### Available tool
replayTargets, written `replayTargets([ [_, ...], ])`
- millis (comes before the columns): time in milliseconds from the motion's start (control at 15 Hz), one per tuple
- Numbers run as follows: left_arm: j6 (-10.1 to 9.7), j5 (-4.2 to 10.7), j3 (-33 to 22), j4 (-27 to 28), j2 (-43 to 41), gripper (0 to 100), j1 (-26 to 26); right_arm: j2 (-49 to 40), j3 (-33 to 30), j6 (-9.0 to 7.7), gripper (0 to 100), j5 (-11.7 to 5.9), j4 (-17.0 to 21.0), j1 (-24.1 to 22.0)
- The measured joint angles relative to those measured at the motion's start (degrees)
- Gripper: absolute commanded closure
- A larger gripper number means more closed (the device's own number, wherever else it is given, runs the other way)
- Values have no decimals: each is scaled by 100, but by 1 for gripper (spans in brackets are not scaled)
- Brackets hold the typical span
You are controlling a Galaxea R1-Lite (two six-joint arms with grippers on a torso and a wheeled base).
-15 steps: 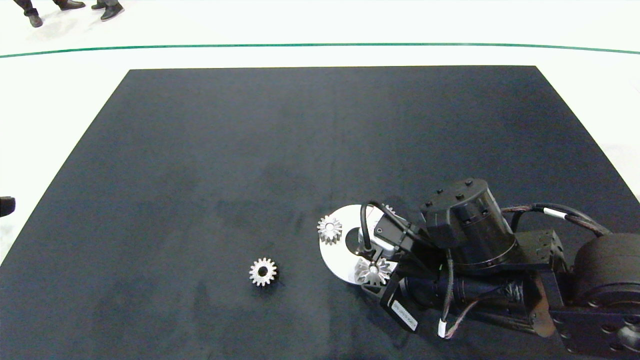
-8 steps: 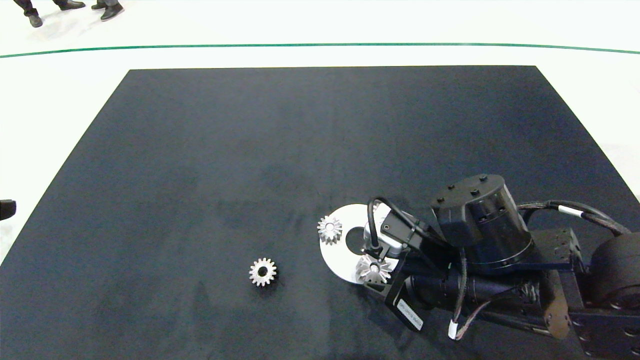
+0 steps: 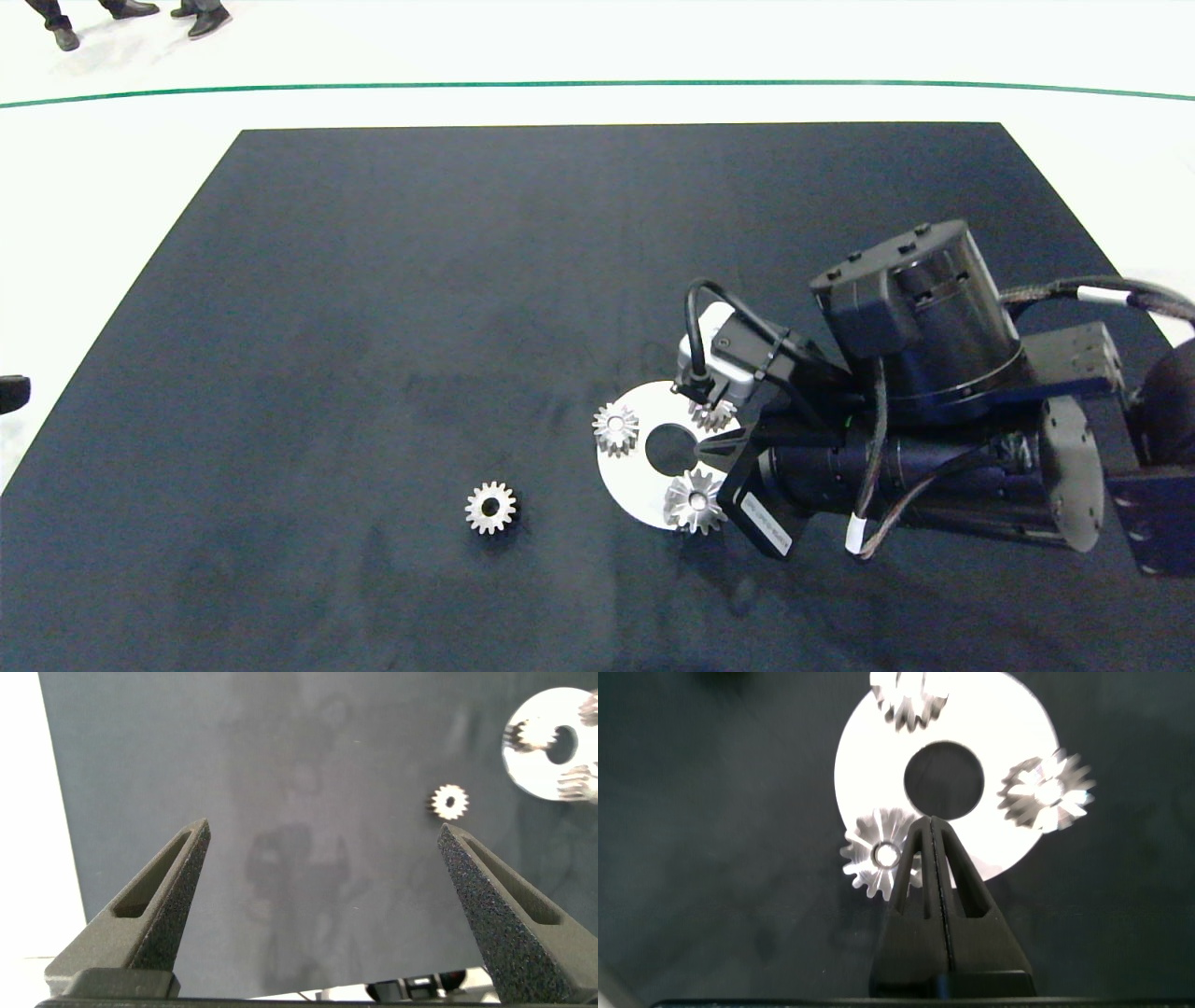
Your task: Remove an incorrectly installed larger gear and replace it with the correct smaller gear
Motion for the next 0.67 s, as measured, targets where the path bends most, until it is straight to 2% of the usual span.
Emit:
replayTargets([
  [67, 22, 27, 0, 0, -5, 0, -6, 9, -297, 33, 0, 11, 358, 33],
  [267, 49, 38, 0, 5, -16, 0, -11, 50, -501, -23, 0, 5, 467, 61],
  [467, 68, 41, 16, 93, -17, 0, -100, 39, -662, -12, 0, 2, 962, 85],
  [667, 66, 49, 20, 110, -24, 0, -144, 52, -1012, 129, 0, -2, 1475, 80],
])
